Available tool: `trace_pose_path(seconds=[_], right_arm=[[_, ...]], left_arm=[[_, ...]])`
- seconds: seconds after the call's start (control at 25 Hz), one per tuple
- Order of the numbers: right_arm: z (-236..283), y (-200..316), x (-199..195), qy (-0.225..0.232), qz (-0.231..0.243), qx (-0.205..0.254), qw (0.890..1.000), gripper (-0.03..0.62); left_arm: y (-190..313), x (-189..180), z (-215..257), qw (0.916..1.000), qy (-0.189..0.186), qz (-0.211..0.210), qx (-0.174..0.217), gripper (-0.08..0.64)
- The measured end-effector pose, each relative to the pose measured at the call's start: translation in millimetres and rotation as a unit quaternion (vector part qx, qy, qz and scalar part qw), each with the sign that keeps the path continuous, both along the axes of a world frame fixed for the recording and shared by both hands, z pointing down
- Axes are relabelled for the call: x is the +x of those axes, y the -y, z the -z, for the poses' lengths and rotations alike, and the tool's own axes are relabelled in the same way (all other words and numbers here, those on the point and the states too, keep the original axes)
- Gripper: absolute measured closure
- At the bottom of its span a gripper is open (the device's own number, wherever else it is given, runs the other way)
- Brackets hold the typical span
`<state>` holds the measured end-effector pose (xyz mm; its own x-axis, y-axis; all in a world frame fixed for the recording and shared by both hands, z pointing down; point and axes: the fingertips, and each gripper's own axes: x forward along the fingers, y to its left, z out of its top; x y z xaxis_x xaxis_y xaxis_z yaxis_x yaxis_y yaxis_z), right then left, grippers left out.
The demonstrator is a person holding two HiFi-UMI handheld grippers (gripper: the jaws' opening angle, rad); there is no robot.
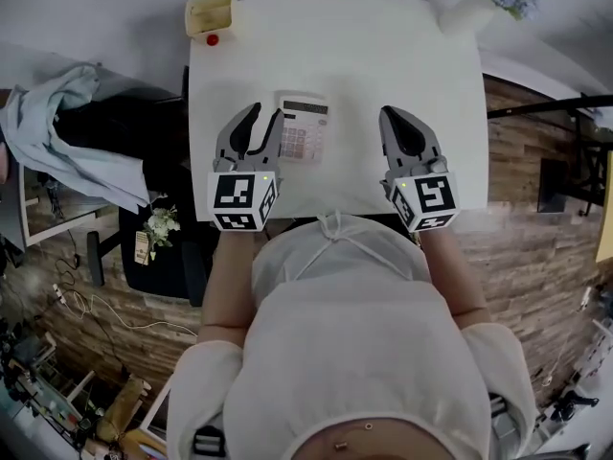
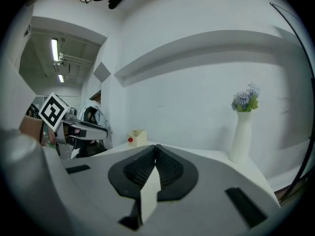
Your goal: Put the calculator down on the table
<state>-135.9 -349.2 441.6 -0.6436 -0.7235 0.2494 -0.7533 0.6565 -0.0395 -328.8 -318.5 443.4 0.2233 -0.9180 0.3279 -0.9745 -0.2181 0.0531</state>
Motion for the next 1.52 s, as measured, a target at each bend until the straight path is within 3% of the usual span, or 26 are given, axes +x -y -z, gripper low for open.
trace_pose_path(seconds=[0.24, 0.52, 1.52], right_arm=[[38, -1, 5, 0.016, -0.009, 0.044, 0.999, 0.586], [71, -10, 2, -0.003, 0.004, 0.100, 0.995, 0.586], [74, -13, 1, 0.010, 0.010, 0.089, 0.996, 0.589]], left_arm=[[-13, -2, 71, 0.9970, 0.005, -0.003, 0.077, 0.488], [-30, 2, 122, 0.9925, -0.008, -0.024, 0.120, 0.537], [-29, 14, 112, 0.9932, -0.020, -0.051, 0.103, 0.540]])
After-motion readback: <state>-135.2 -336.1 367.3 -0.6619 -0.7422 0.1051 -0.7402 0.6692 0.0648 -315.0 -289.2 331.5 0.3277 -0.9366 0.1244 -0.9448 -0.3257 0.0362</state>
